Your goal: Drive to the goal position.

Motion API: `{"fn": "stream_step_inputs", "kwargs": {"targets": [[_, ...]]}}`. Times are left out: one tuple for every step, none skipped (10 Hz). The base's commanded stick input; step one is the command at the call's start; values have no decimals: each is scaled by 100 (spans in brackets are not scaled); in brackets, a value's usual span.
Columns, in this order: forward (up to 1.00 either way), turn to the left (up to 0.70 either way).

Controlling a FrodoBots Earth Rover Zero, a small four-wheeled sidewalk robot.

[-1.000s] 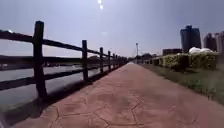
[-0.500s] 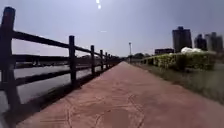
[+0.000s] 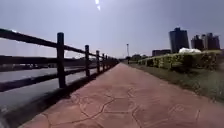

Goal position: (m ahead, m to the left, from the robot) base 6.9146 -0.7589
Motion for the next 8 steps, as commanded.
{"fn": "stream_step_inputs", "kwargs": {"targets": [[8,1],[32,1],[72,1],[100,1],[100,1],[100,1],[100,1],[100,1]]}}
